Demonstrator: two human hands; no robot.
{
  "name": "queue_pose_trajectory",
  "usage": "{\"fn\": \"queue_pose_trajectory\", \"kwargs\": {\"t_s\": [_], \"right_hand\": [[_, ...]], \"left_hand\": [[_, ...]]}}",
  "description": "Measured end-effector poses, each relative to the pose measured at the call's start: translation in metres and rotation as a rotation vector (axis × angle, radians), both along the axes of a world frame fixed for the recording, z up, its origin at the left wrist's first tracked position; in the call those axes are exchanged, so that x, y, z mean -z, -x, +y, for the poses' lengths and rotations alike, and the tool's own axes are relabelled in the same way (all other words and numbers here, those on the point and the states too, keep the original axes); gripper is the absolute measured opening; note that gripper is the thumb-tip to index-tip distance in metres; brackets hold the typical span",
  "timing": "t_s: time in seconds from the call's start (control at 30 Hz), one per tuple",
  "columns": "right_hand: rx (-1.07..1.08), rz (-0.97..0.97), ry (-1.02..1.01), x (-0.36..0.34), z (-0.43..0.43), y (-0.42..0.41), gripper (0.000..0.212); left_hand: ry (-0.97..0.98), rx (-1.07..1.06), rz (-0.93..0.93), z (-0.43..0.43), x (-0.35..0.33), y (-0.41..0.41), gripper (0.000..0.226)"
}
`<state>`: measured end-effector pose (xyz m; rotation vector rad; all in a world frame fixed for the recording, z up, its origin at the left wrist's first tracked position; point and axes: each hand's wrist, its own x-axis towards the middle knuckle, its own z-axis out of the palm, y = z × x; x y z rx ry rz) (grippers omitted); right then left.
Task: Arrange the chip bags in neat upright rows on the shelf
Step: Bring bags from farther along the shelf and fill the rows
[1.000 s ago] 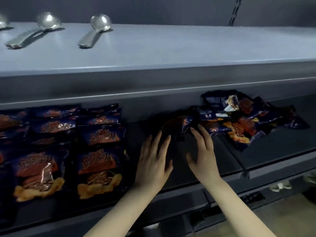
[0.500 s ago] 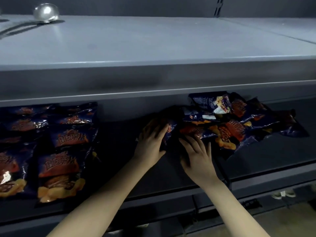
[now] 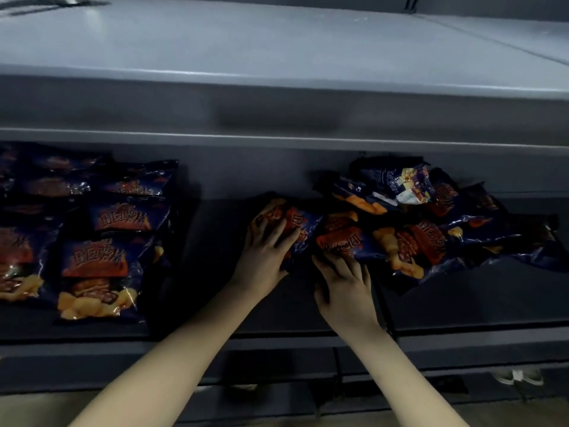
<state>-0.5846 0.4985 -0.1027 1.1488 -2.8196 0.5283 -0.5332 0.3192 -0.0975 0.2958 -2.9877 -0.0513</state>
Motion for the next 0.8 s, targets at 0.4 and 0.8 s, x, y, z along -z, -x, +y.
{"fn": "queue_pose_trajectory", "kwargs": {"t_s": [0.4, 0.8], "right_hand": [[-0.137, -0.049, 0.119, -0.035, -0.001, 0.021, 0.042], [-0.125, -1.409, 0.686, -0.068, -0.059, 0.014, 0.022]], "left_hand": [[-0.512, -0.177, 0.622, -0.004, -0.041, -0.038, 0.044], [-1.810, -0.403, 0.846, -0.023, -0.067, -0.104, 0.025]]}}
